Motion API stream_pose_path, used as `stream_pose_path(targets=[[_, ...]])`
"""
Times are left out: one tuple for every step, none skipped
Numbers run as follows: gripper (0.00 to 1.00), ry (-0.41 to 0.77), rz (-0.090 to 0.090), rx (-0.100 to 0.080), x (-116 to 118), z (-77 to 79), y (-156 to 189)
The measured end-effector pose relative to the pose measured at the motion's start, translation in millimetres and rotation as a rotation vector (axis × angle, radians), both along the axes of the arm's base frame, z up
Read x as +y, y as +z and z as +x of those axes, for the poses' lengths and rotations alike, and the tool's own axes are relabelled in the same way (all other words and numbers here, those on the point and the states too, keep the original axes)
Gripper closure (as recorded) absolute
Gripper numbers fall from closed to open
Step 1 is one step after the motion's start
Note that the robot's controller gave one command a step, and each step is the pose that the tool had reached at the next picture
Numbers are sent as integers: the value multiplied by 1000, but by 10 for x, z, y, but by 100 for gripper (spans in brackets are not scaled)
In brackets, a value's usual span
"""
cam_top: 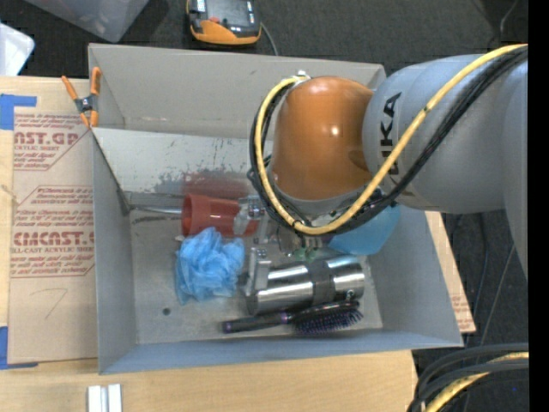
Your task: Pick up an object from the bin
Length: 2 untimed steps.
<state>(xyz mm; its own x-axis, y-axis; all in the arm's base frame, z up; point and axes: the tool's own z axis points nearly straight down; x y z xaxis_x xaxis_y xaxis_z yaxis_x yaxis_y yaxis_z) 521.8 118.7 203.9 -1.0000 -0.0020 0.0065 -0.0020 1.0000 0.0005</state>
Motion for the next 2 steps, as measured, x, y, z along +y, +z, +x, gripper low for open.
stream_pose_path(targets=[[0,-2,1,-7,-7,18,37],[0,124,2,-8,-729,-238,-1251]])
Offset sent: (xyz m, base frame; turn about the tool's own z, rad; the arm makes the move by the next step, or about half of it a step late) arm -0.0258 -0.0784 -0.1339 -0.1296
